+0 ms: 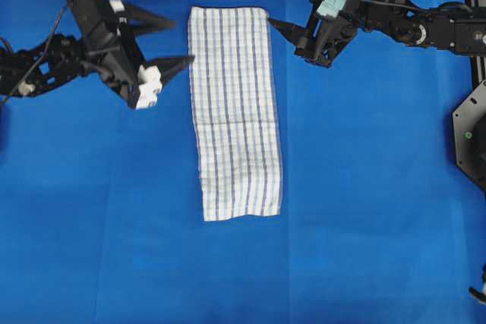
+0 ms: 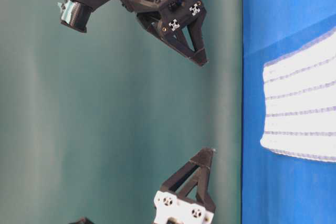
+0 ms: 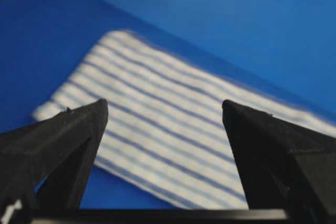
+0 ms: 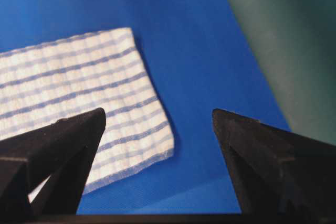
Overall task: Fold the blue towel.
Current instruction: 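Move both grippers up to the strip's top end, then grasp the top corners of the strip with both grippers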
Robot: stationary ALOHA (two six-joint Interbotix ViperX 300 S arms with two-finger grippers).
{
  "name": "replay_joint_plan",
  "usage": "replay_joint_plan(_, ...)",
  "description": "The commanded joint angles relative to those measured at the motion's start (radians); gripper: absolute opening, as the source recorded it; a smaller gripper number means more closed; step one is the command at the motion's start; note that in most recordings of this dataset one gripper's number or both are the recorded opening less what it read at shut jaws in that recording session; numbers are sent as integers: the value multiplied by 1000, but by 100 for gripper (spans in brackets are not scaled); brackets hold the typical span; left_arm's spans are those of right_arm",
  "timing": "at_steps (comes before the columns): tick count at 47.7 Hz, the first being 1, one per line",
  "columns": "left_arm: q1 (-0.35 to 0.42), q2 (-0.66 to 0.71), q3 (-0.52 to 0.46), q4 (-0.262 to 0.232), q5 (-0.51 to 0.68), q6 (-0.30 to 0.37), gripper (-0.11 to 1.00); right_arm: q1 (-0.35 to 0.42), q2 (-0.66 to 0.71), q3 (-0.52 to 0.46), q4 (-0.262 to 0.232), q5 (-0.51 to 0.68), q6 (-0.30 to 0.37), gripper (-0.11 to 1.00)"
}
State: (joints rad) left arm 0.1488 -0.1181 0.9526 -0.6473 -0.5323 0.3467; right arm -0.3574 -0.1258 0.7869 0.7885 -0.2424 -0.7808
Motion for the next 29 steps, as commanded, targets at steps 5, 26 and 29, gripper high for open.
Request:
replay_joint_plan(5,69,41,-57,5,-5,26,83,2,34,-26,3,-44,-2,90)
replay_joint_plan(26,173,310,-202,11,-11,26,83,-28,267,-124,3,-98,-2,90)
replay_joint_plan(29,181,339,-221,11,-12,26,83,-32,302,-138,5,-100,-2,90)
